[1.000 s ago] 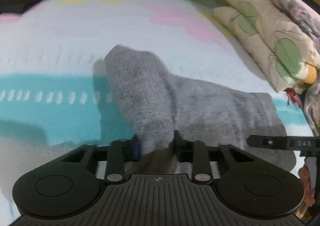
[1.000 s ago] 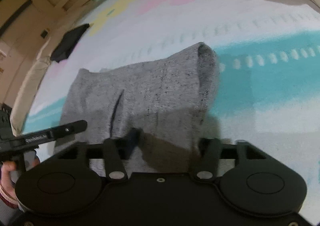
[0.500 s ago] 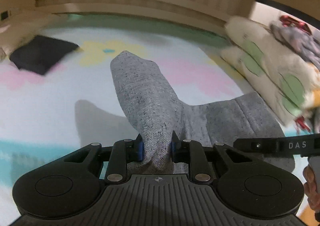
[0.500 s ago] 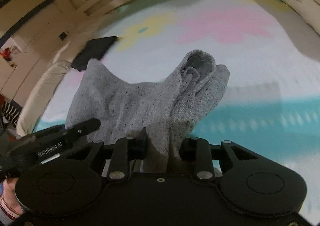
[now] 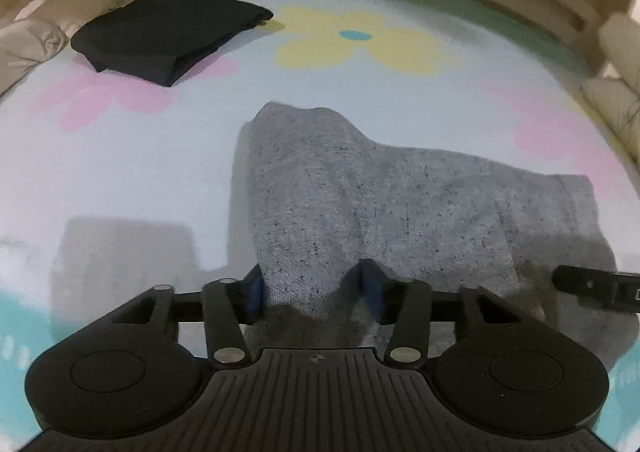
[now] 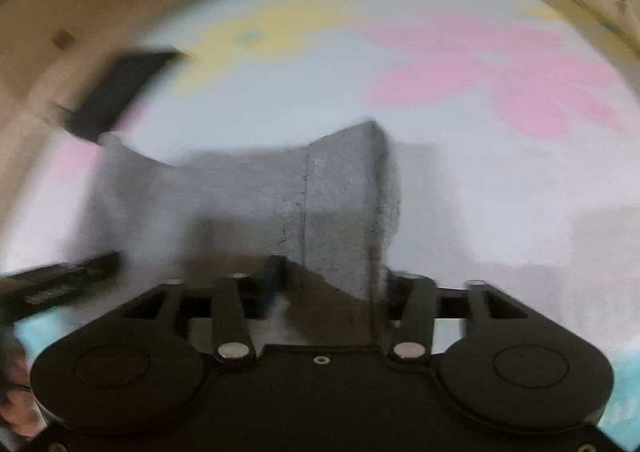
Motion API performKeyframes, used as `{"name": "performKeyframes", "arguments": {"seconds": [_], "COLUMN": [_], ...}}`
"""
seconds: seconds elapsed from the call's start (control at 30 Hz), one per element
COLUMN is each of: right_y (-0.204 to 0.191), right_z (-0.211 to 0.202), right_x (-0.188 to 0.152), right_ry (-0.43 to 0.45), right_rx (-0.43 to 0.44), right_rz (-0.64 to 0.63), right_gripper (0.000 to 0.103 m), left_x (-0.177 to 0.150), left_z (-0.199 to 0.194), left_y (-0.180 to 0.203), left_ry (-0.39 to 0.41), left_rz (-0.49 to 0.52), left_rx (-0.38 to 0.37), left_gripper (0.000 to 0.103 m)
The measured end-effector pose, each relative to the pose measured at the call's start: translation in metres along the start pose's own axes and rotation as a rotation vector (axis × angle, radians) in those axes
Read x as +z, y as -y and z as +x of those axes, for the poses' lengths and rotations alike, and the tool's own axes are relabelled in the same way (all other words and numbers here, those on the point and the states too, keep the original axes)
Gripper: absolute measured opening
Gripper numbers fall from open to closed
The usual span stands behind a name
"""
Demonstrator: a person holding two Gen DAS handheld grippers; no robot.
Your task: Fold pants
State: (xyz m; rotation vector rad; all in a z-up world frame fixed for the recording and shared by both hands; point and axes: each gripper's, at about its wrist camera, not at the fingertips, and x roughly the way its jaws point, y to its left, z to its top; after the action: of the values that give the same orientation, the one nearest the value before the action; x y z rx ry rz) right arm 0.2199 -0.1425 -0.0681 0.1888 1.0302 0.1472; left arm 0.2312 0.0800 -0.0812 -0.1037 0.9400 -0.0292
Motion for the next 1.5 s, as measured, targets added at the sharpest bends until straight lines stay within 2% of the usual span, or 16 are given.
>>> {"name": "performKeyframes", "arguments": {"seconds": [0.03, 0.13, 0.2, 0.27, 0.37, 0.43, 0.53, 0.6, 0.7, 0.9, 1.17, 1.33, 1.5], "right_y": [0.003, 0.012, 0.013, 0.013, 0.01, -0.002, -0.016, -0.023, -0.034, -0.049, -0.054, -0.058, -0.065], "right_z": [0.003, 0.0, -0.009, -0.022, -0.05, -0.065, -0.099, -0.124, -0.152, -0.175, -0.193, -0.192, -0.185], "right_x": [-0.004, -0.005, -0.004, -0.006, -0.009, -0.004, -0.012, -0.024, -0.046, -0.091, -0.138, -0.149, -0.151], "right_ry": [0.013, 0.012, 0.029, 0.057, 0.111, 0.158, 0.243, 0.274, 0.292, 0.268, 0.287, 0.279, 0.284], "right_rx": [-0.011, 0.021, 0.024, 0.0, -0.032, -0.055, -0.06, -0.054, -0.065, -0.103, -0.149, -0.154, -0.198], "right_rz": [0.004, 0.034, 0.016, -0.01, -0.048, -0.062, -0.067, -0.071, -0.076, -0.072, -0.069, -0.074, -0.114], "right_gripper": [0.08, 0.08, 0.081, 0.081, 0.085, 0.1, 0.102, 0.102, 0.102, 0.102, 0.102, 0.102, 0.102], "left_x": [0.001, 0.008, 0.008, 0.007, 0.005, -0.002, -0.023, -0.038, -0.056, -0.088, -0.128, -0.14, -0.142], "left_z": [0.0, -0.01, -0.024, -0.046, -0.087, -0.119, -0.159, -0.178, -0.195, -0.211, -0.215, -0.211, -0.204], "left_y": [0.001, -0.002, 0.002, 0.004, 0.019, 0.03, 0.04, 0.04, 0.038, 0.037, 0.044, 0.046, 0.046], "left_ry": [-0.003, 0.001, 0.026, 0.081, 0.168, 0.238, 0.325, 0.346, 0.343, 0.313, 0.245, 0.221, 0.22], "left_rz": [-0.005, 0.01, 0.005, -0.003, 0.019, 0.057, 0.081, 0.069, 0.062, 0.067, 0.099, 0.088, 0.094], "left_rx": [-0.002, 0.007, 0.04, 0.071, 0.077, 0.099, 0.131, 0.105, 0.062, 0.045, 0.064, 0.063, 0.08], "left_gripper": [0.048, 0.046, 0.046, 0.046, 0.046, 0.046, 0.046, 0.046, 0.046, 0.046, 0.046, 0.046, 0.046]}}
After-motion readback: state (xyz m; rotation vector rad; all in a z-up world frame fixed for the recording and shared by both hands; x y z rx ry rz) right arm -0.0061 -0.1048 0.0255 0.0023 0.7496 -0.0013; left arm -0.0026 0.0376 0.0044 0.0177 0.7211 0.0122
